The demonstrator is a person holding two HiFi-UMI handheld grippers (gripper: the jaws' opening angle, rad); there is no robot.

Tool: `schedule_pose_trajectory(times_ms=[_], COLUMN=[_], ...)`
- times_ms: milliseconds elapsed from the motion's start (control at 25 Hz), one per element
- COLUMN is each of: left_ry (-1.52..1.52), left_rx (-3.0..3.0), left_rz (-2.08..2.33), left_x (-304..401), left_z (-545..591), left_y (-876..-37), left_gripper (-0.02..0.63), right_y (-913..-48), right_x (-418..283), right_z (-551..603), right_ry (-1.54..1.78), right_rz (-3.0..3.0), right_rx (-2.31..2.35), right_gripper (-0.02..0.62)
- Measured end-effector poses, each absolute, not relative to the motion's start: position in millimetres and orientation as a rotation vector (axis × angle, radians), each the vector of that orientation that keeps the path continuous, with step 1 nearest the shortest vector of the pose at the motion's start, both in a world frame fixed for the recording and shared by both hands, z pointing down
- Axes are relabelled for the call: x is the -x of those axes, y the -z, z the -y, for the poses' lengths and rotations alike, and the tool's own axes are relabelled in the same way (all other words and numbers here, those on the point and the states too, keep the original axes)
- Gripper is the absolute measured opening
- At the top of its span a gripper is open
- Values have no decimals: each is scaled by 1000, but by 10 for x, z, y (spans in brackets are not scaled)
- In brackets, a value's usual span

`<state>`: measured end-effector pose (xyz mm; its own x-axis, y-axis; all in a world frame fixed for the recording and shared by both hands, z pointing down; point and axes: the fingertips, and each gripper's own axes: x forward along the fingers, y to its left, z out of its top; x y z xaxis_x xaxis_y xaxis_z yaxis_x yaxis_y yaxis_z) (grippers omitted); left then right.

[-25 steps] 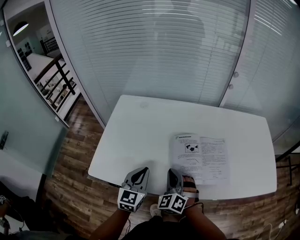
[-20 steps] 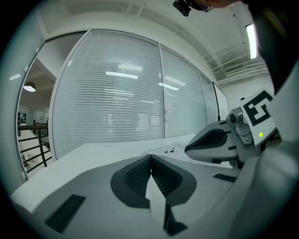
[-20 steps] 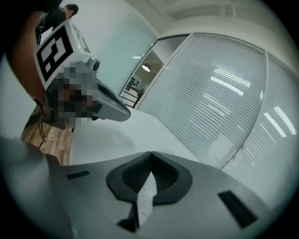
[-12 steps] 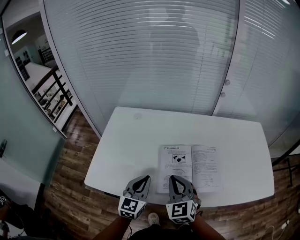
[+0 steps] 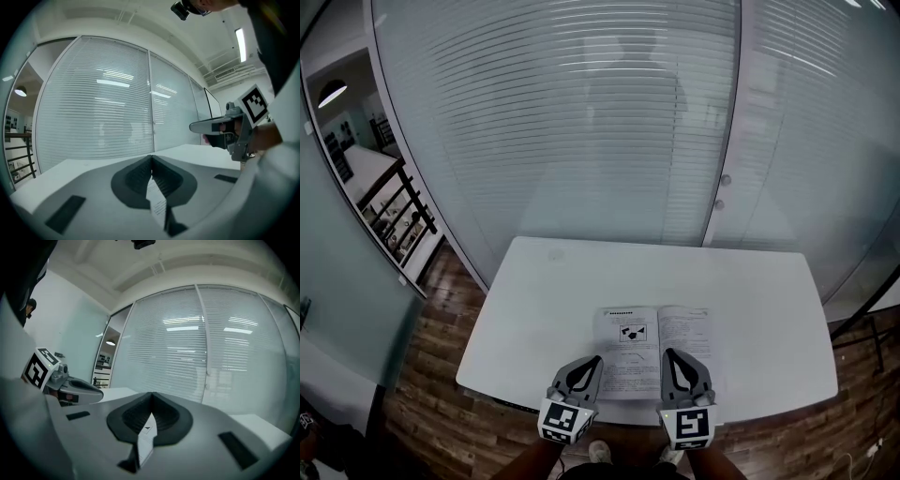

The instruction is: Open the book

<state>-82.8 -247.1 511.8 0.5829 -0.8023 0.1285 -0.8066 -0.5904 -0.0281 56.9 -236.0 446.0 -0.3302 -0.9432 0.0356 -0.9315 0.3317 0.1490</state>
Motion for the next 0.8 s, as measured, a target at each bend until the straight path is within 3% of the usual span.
schedule_pose_trajectory(times_ms=[360, 800], left_ry=[-129, -101], left_rx=[-2768, -2734], left_rz=[1318, 1356], left_x=[463, 315], left_z=[2430, 2467], left_y=[-4963, -4913], left_gripper=[11, 11], right_y=[-4535, -4540], right_x=[-1057, -1105], right_z=[2334, 2302], right_ry=[150, 162], right_rz=[2449, 2443], right_rx=[-1769, -1724], right_gripper=[5, 5])
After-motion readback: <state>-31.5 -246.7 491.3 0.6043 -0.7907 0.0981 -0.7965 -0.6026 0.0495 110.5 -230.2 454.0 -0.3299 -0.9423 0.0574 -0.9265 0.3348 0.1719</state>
